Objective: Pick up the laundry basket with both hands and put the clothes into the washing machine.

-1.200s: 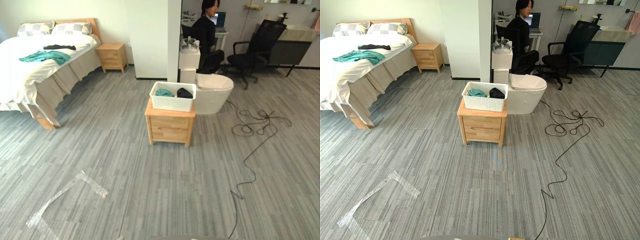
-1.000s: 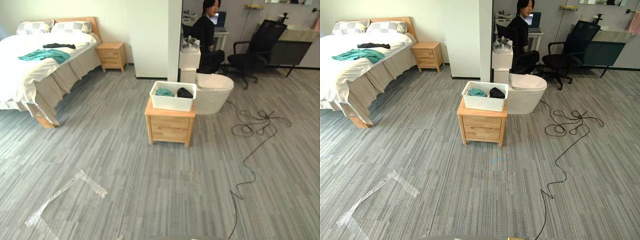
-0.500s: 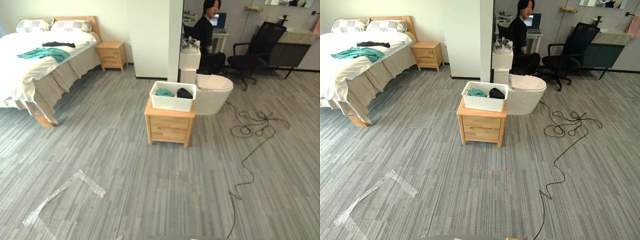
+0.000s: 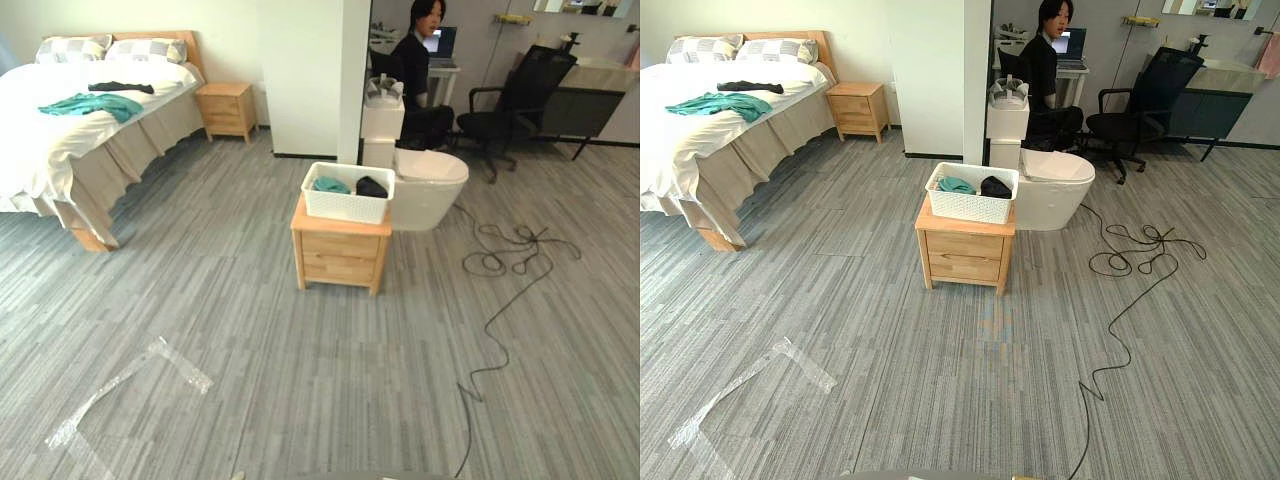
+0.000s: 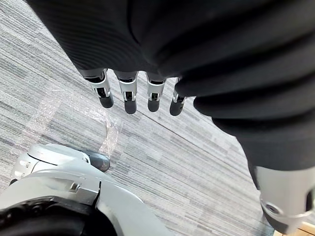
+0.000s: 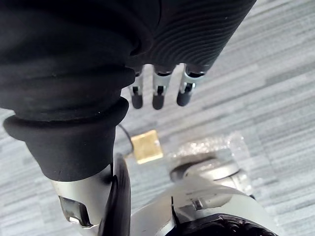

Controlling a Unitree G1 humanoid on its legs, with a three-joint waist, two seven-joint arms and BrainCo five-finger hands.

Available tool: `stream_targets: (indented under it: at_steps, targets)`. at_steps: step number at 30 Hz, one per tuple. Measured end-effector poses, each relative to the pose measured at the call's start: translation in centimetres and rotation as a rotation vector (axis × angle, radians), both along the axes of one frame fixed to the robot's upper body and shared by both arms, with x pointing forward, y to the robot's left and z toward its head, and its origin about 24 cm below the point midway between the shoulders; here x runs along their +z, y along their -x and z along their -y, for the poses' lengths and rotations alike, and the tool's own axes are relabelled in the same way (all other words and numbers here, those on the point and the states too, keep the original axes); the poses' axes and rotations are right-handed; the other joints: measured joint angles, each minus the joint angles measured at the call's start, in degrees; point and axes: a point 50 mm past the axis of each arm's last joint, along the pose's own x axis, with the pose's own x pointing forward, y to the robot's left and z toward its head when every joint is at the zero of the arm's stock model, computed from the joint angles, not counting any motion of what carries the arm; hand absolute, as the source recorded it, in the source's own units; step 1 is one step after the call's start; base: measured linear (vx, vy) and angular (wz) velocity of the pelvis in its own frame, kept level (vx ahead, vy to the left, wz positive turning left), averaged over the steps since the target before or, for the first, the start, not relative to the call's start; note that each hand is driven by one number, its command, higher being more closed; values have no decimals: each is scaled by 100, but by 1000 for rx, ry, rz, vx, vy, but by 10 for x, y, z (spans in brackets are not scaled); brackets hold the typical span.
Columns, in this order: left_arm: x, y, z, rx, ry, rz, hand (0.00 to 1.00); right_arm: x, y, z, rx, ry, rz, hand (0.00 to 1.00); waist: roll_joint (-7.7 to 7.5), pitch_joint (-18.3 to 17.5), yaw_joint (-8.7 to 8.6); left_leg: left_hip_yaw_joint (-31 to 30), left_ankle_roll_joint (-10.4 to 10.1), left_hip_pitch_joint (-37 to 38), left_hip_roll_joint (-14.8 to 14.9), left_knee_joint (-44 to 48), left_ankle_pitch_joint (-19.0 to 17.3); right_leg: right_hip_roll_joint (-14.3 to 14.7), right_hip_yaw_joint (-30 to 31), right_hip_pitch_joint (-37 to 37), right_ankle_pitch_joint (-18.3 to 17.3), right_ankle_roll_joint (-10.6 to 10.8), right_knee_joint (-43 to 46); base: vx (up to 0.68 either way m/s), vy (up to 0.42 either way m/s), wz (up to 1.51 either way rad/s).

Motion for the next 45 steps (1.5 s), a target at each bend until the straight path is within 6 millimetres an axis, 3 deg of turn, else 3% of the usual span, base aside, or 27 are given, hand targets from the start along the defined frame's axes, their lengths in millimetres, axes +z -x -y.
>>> stream_targets:
  at_steps: [23,27,29,30,31,32,33,34,36,38,41,43,45]
  targets:
    - [0,-12,-1,-28,1,12,0,1,-14,1,-44,-7,55,0,-25,277,8,-206,10,-219,-89,136,-5,-109,-238,-122,-55,86,95,-8,0,4]
    - [0,-14,-1,-44,3,5,0,1,-15,1,-62,-8,64,0,-5,334,4,-183,116,-243,-86,272,-80,-110,-210,-157,-127,169,221,-12,-2,-4]
    - [0,-15,-1,-45,3,6,0,1,-16,1,-71,-9,67,0,-16,370,11,-121,226,-240,-114,351,-168,-165,-191,-351,-382,335,674,-18,7,-10]
    - [0,-16,-1,-49,3,8,0,1,-15,1,-87,-9,68,0,-18,460,-7,-96,372,-213,-151,501,-300,-270,-214,-539,-672,668,1324,-43,17,-24]
    - [0,-19,-1,-44,5,16,0,2,-17,4,-116,0,85,0,7,501,31,-35,402,-260,-165,586,-474,-404,-366,-1091,-778,658,2533,-80,12,-27]
    - [0,-19,-2,-35,4,16,0,2,-20,5,-125,5,98,0,56,555,25,-21,416,-272,-180,648,-520,-523,-489,-1462,-732,463,3269,-64,-3,-23]
    - [1,-18,-4,-18,-1,16,0,2,-24,2,-131,3,125,0,-18,615,-25,-27,488,-162,-205,700,-589,-764,-652,-2030,-667,280,4440,0,0,0]
    - [1,-18,-6,-14,-3,14,0,2,-23,1,-142,-1,124,0,-57,722,-18,-37,537,74,-188,671,-618,-968,-712,-2252,-693,312,4897,65,2,8]
    - [2,-21,-8,-17,-10,24,0,1,-18,-2,-167,-10,109,0,-102,730,23,-50,555,294,-164,592,-660,-1254,-890,-2454,-693,310,4698,110,4,7]
    - [2,-26,-9,-21,-12,32,0,1,-19,-3,-202,-15,115,0,-86,789,-20,-203,513,453,-55,562,-768,-1447,-1143,-2505,-591,342,3459,263,-83,25]
    - [3,-30,-12,9,-17,47,0,0,-15,-7,-236,-33,96,0,-143,794,-46,-419,294,576,146,497,-1025,-1389,-1157,-2456,159,386,1537,339,-193,40]
    - [4,-31,-13,50,-16,60,0,-1,-11,-10,-266,-50,71,0,-171,801,-139,-654,206,600,265,693,-1333,-1379,-938,-2523,585,397,1584,413,-308,59]
    - [2,-29,-4,82,13,63,0,0,-4,0,-291,-26,63,0,75,662,-281,-844,187,712,721,919,-1705,-1030,-1035,-2490,578,385,2092,557,-376,65]
